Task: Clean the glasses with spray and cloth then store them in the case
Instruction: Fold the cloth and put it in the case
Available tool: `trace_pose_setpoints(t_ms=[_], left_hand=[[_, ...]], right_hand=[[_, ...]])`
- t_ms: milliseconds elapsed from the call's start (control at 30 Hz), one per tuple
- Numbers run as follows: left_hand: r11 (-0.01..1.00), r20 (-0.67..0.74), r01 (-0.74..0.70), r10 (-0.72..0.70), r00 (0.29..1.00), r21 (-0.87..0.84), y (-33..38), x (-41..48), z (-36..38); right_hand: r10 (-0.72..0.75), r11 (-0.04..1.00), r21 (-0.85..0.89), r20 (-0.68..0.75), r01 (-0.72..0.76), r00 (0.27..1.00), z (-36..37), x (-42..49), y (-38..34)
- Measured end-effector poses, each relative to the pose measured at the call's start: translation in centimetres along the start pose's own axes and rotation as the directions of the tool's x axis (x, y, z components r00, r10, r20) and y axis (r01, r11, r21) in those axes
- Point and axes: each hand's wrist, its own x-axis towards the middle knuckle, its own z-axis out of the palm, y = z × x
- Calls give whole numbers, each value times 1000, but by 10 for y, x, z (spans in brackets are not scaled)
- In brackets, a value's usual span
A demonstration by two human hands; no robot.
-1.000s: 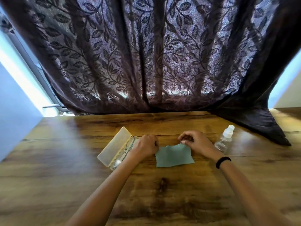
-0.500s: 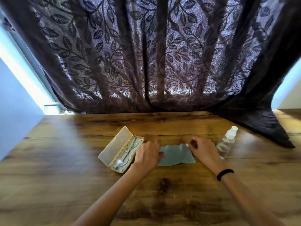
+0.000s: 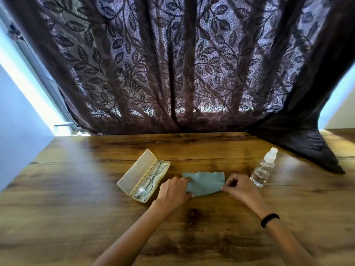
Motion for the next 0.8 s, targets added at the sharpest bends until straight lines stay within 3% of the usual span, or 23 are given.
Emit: trace_pose_setpoints(t_ms=[100,233,367,500,633,800], left_hand=[[998,-48,34,-37,998,-56,-1,-1,-1],[983,-55,63,-73,996,-173,-2,-10,-2],[986,-20,58,-62,998,-156,-6,-26,3],[990,7,46,-46,999,-136,-8,-38,9],[988,15,27,-25,1000,-153,-10,-39,8],[989,-40,34,-40,998,-147,-13,-39,7]], right_hand=[[36,937,347,2,-35,999,3,-4,-6],[36,901,434,-98,10,995,12,-3,-14],[-205,946,223,-149,235,967,24,1,-33],[-482,876,-27,-63,481,874,43,0,-51],[-508,821,-248,92,514,856,65,-9,-49],[-512,806,-254,157,535,845,70,-20,-40]])
